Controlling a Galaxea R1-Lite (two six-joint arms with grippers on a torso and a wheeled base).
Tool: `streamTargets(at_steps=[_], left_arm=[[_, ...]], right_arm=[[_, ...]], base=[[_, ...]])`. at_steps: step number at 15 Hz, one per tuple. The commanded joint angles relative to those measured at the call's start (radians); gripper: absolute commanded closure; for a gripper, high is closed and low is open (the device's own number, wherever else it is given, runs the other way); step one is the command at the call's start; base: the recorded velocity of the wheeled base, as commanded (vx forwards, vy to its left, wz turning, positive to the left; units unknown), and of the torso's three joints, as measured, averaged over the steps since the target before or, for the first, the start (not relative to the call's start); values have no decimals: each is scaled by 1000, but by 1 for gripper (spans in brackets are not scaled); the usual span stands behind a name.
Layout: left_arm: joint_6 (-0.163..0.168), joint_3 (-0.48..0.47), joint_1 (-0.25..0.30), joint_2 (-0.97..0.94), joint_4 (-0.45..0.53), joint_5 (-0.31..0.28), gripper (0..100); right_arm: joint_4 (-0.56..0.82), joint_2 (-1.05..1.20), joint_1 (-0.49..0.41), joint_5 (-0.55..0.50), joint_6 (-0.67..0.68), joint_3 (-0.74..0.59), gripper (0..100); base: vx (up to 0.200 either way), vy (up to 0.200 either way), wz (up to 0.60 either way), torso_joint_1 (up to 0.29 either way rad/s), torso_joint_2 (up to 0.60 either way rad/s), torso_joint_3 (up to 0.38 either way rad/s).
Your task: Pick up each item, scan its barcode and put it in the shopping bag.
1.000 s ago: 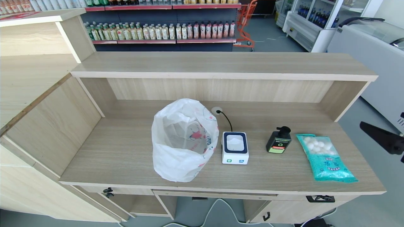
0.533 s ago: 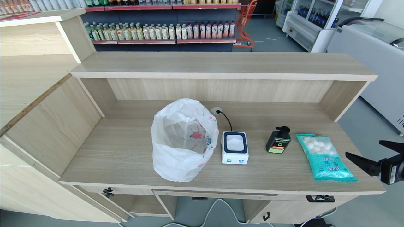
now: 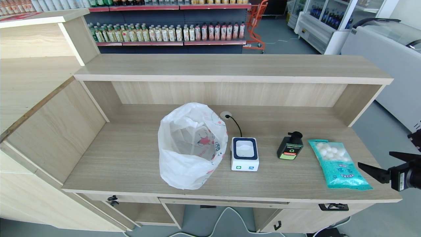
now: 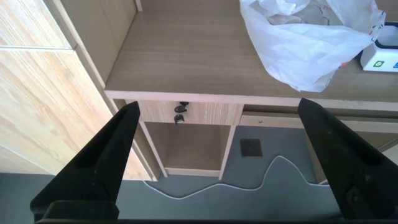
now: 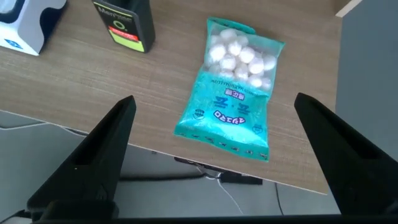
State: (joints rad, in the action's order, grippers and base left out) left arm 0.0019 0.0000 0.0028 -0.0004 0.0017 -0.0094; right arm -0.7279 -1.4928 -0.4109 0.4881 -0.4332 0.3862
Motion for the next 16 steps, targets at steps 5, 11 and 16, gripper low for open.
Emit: streamTargets(at_steps=[5,11,16], left_arm=[[0,0,0,0,0,-1,0],[0,0,0,0,0,0,0],[0,0,0,0,0,0,0]], right_arm=[[2,-234,-2,90,-65,146,0],[1,-365,76,218,-116,246,0],[-7,-445,135,254,-116,301,0]], base=[[0,0,0,0,0,0],[0,0,0,0,0,0],[0,0,0,0,0,0]])
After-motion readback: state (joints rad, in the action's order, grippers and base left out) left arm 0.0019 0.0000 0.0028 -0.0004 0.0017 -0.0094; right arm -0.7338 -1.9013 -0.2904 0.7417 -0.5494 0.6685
